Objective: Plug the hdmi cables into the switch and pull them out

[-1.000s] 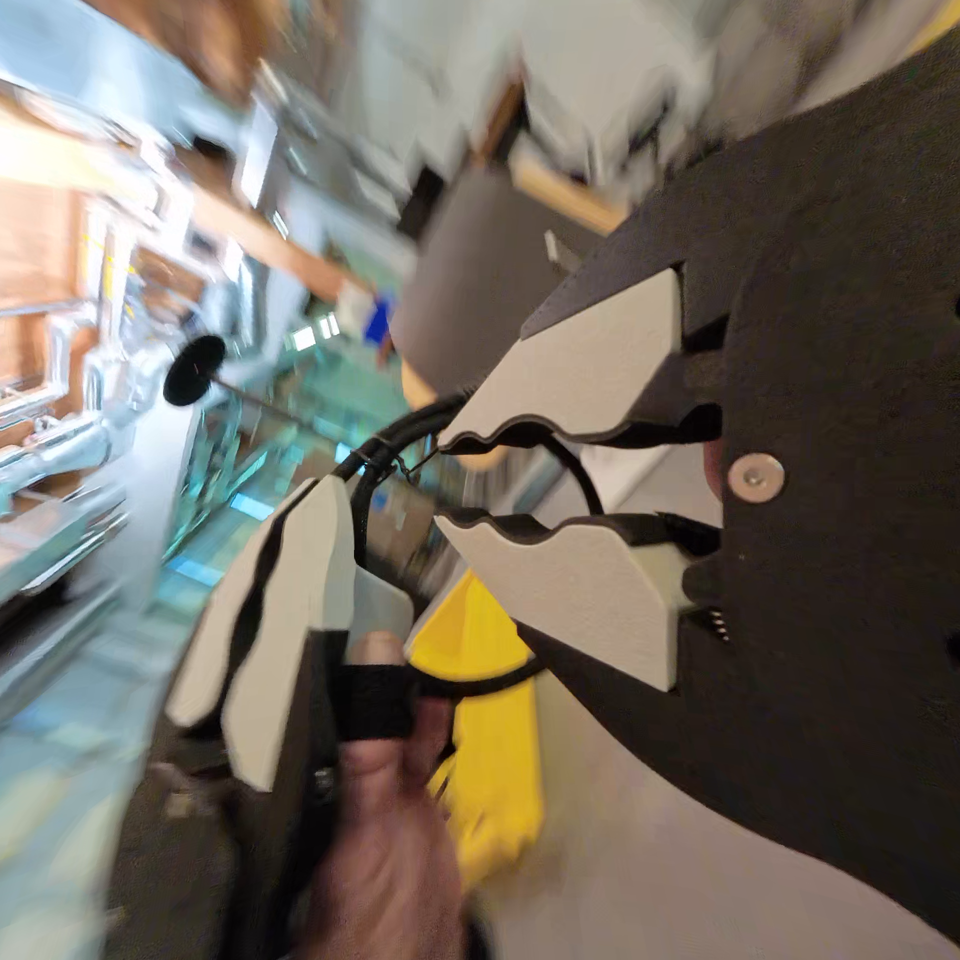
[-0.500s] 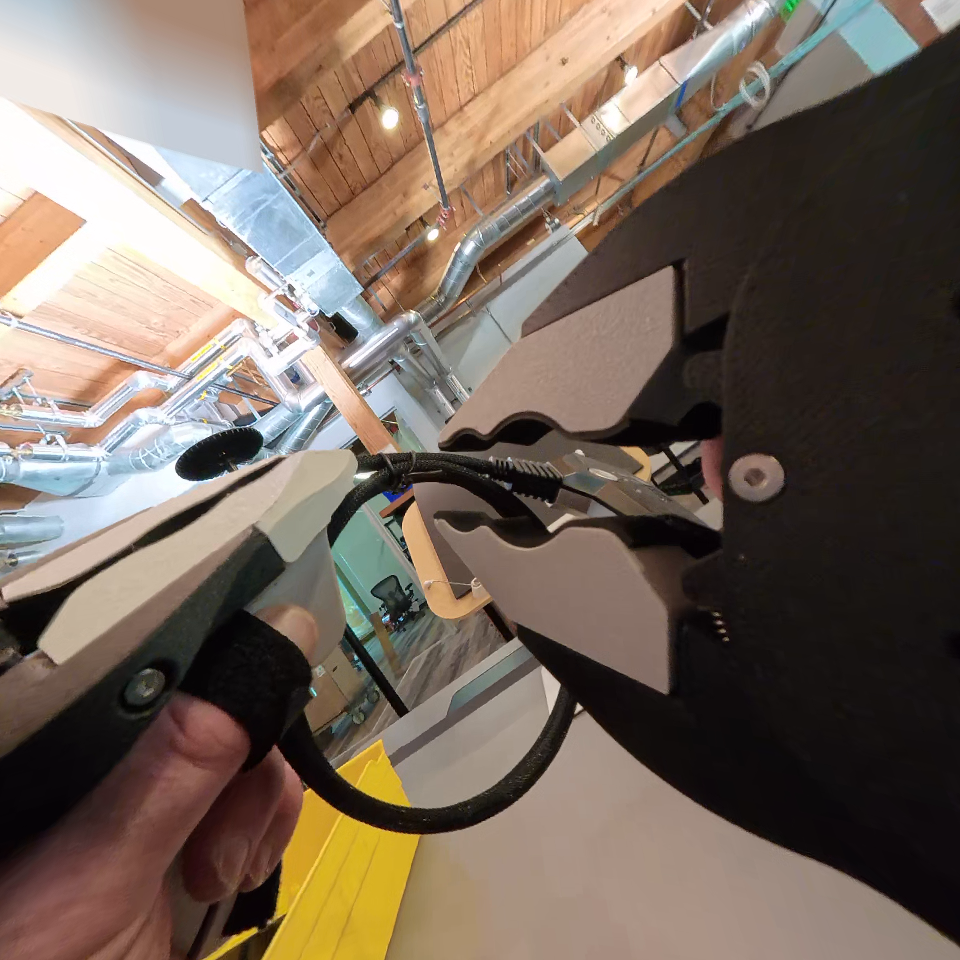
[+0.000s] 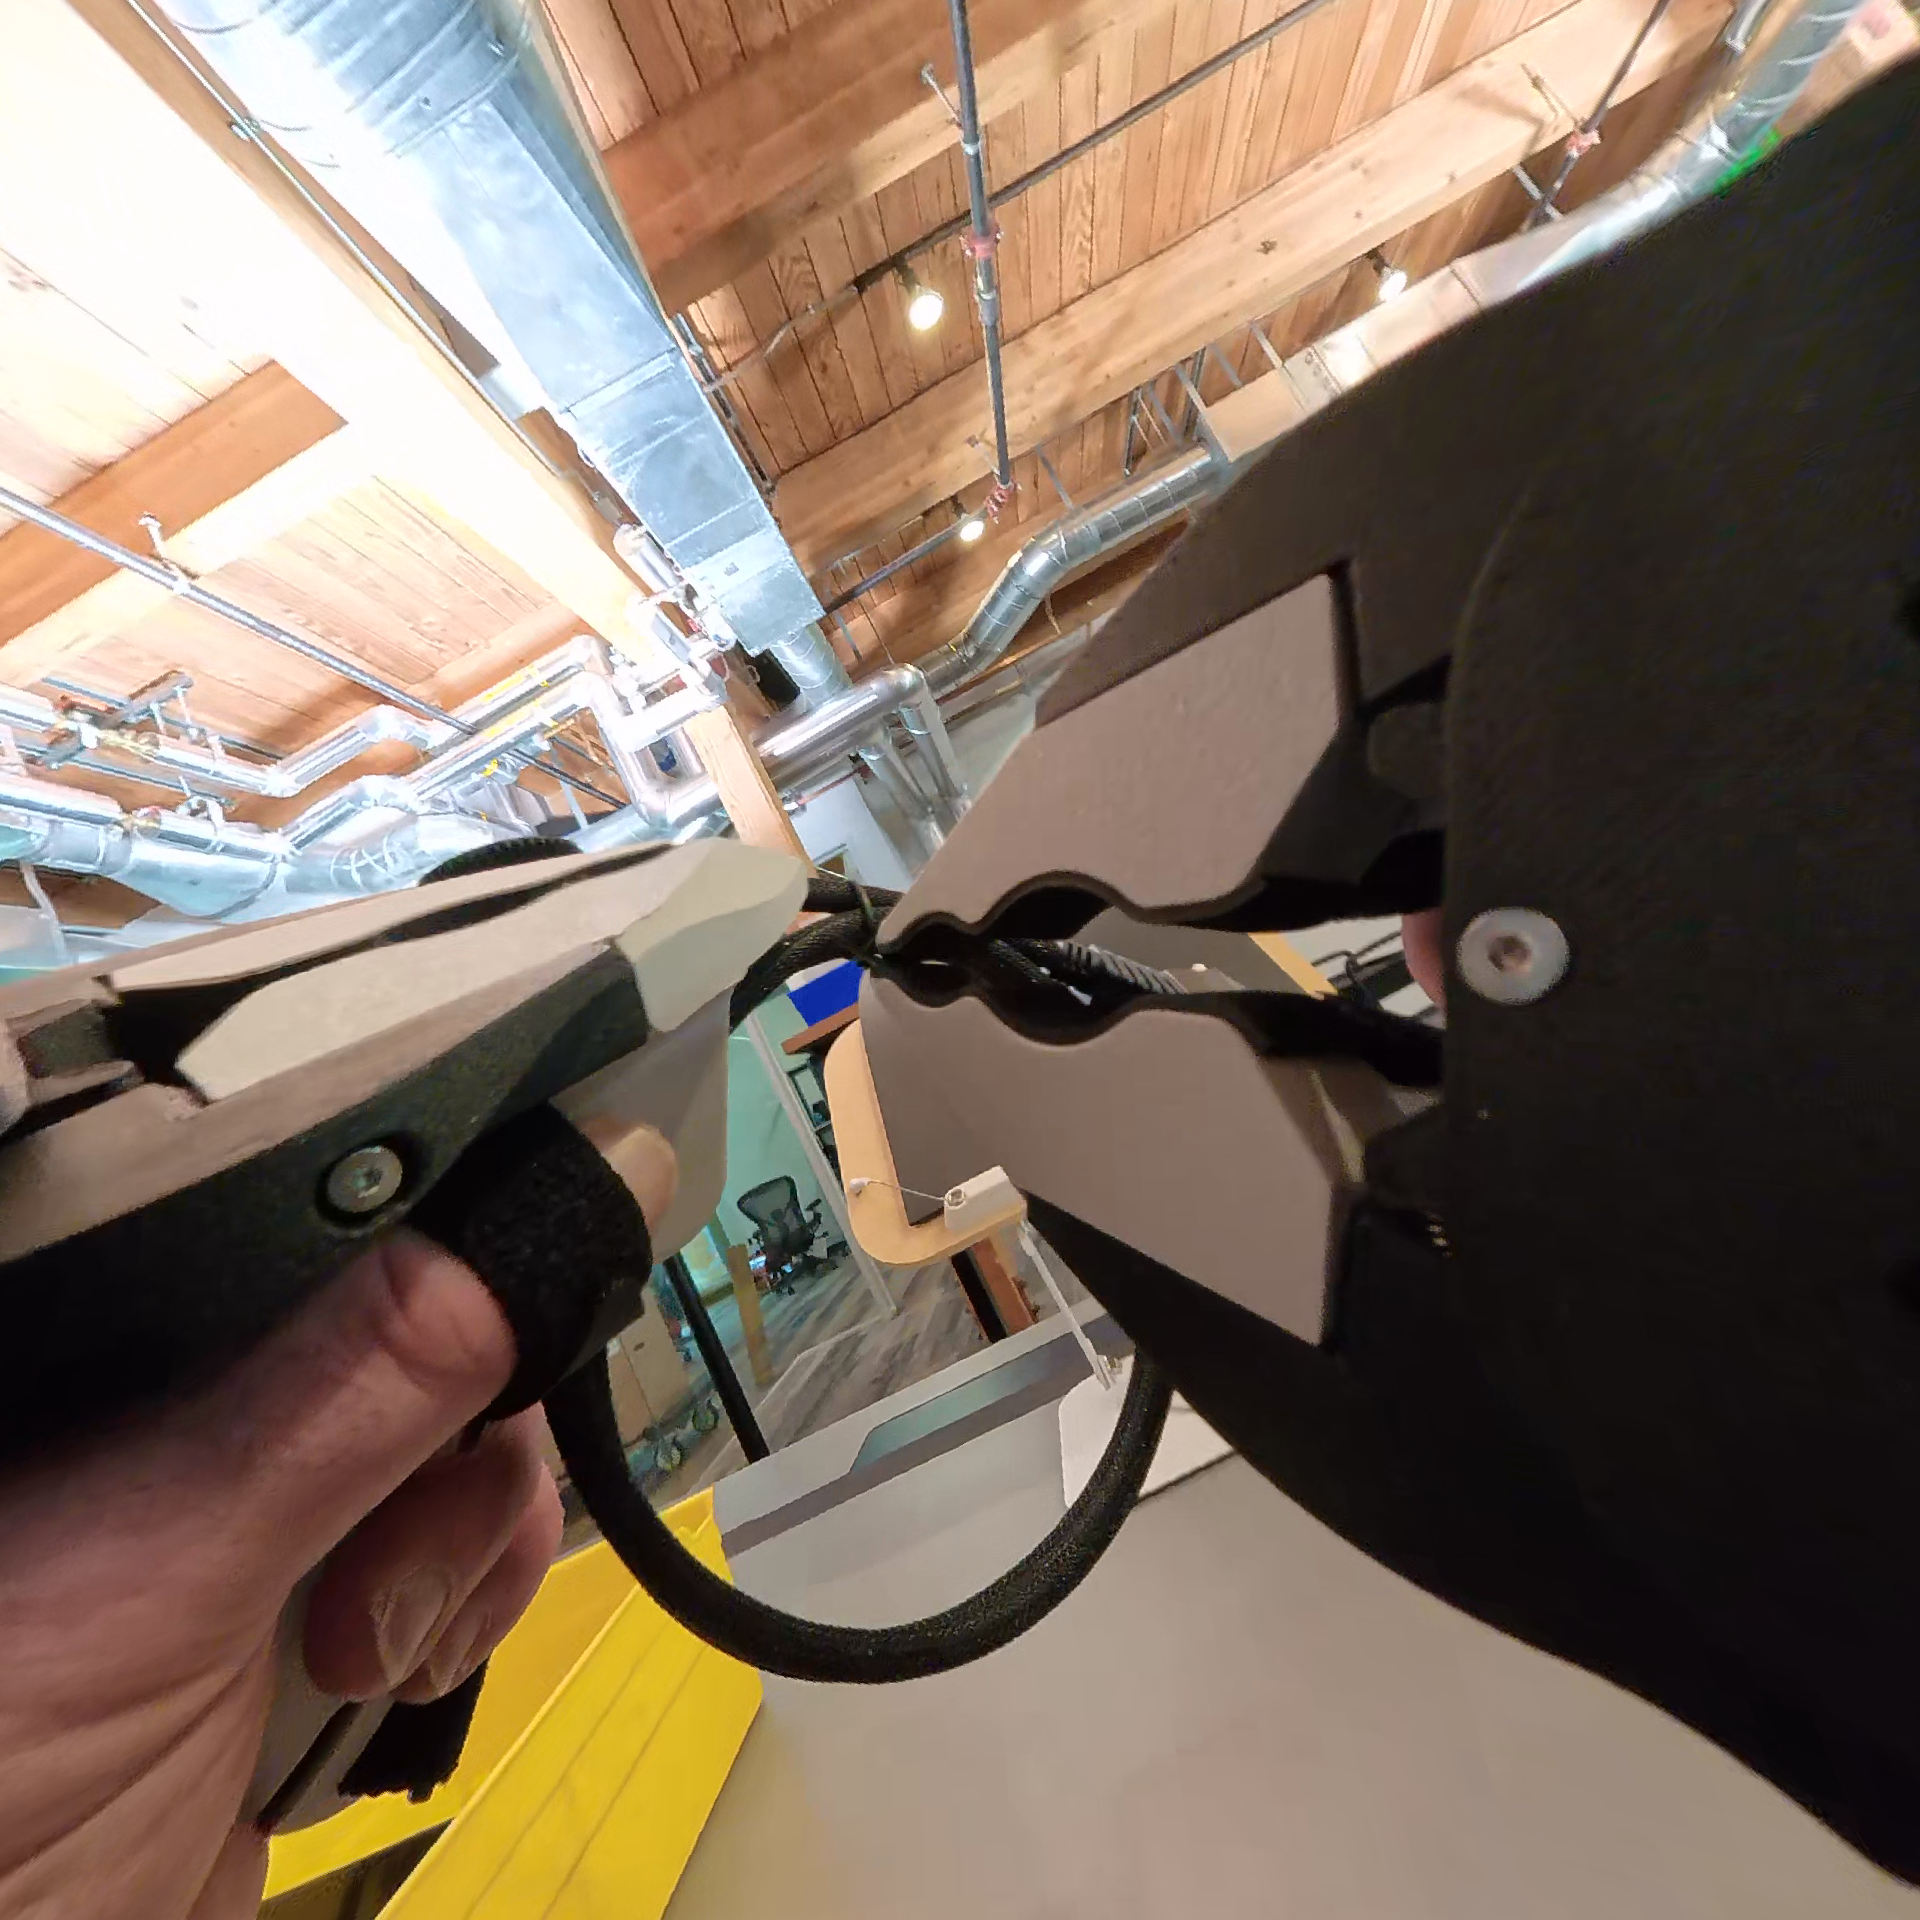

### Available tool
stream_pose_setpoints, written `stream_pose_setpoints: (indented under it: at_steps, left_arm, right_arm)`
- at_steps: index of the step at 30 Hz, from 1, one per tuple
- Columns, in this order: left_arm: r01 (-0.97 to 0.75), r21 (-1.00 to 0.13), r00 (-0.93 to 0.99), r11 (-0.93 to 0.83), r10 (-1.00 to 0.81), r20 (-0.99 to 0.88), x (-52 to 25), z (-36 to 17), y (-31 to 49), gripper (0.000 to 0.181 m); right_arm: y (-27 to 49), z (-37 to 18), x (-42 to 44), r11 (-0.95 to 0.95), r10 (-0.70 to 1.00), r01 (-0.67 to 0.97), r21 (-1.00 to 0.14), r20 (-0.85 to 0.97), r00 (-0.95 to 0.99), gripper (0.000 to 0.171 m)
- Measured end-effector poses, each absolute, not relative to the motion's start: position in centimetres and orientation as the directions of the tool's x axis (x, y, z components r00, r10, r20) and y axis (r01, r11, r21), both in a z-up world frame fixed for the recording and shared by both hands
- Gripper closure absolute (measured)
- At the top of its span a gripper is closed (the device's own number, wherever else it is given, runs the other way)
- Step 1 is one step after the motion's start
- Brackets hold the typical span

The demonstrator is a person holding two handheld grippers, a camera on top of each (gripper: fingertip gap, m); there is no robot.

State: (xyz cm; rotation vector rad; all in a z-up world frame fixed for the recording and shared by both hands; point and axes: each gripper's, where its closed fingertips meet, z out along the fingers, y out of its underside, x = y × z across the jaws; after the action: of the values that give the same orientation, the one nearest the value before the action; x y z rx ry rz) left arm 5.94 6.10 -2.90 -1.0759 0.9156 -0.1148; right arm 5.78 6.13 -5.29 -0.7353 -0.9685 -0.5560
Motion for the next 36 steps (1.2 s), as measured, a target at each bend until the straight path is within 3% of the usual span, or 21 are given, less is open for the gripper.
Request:
stream_pose_setpoints:
  at_steps: [4,6,15,26,33,36]
  left_arm:
    - [-0.335,-0.793,0.641,0.509,-0.494,-0.588,5.9,-2.9,6.1,0.176]
    - [-0.336,-0.793,0.641,0.509,-0.493,-0.588,5.9,-2.9,6.1,0.176]
    - [-0.33,-0.797,0.641,0.506,-0.5,-0.583,6.1,-2.9,5.8,0.176]
    - [-0.321,-0.805,0.646,0.5,-0.506,-0.572,5.9,-2.7,5.9,0.176]
    - [-0.315,-0.804,0.653,0.504,-0.5,-0.569,5.8,-2.5,5.9,0.176]
    - [-0.314,-0.803,0.658,0.506,-0.494,-0.569,5.6,-2.2,5.9,0.176]
  right_arm:
    - [6.2,-5.1,6.1,0.637,-0.069,0.688,-0.349,0.862,0.501,0.171]
    - [6.0,-5.0,6.2,0.641,-0.056,0.675,-0.365,0.855,0.515,0.161]
    - [7.5,-6.5,6.1,0.599,-0.079,0.728,-0.334,0.88,0.469,0.154]
    - [7.6,-6.0,6.3,0.616,-0.13,0.721,-0.317,0.862,0.489,0.171]
    - [7.1,-5.7,6.7,0.635,-0.026,0.658,-0.406,0.84,0.542,0.171]
    - [6.7,-5.4,6.9,0.642,0.075,0.582,-0.499,0.797,0.599,0.171]
